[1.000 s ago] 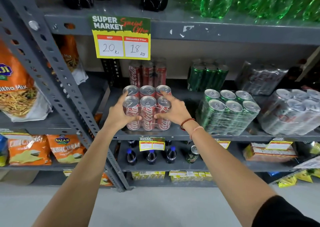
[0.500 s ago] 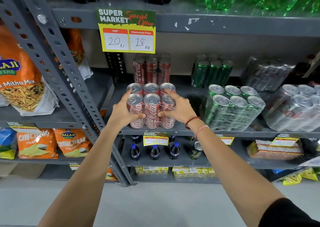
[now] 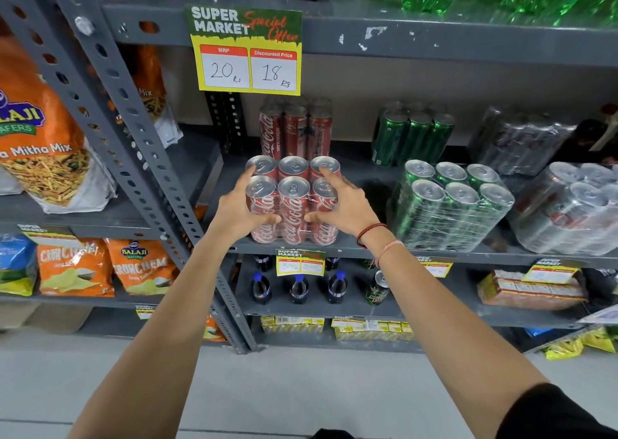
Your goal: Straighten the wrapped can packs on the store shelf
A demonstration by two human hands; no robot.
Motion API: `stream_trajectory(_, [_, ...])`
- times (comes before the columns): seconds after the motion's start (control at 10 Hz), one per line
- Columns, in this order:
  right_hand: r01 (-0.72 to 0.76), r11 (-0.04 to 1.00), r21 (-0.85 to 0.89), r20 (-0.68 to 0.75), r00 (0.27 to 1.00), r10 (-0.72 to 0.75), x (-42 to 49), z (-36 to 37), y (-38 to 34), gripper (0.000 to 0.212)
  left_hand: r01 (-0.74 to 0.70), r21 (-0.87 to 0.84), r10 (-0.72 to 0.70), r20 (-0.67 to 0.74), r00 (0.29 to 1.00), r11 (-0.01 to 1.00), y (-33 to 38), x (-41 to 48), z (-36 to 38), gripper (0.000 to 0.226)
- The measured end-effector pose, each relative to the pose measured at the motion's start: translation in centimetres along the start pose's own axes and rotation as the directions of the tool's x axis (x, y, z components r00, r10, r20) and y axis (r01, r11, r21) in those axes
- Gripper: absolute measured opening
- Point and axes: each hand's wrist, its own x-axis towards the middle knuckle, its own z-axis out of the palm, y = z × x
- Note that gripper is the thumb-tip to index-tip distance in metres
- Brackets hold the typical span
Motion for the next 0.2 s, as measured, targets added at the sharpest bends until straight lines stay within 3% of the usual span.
stream_trajectory(0.1, [0.029,0.999,-0.025,-0.053,0.998,-0.03,-1.1,-0.7,-1.0,0.087,-0.069,0.117,0.076,-0.061,0.995,0.991,0.7,-0.5,0.3,0.096])
stream_trajectory(0.2, [0.185,0.982,-0.042,-0.26,0.947,-0.19,-2.6,-3.4,-2.4,0.052,-0.159,0.215,0.19,-0.132,0.973,0.964,2.5,-1.4,0.1,0.063])
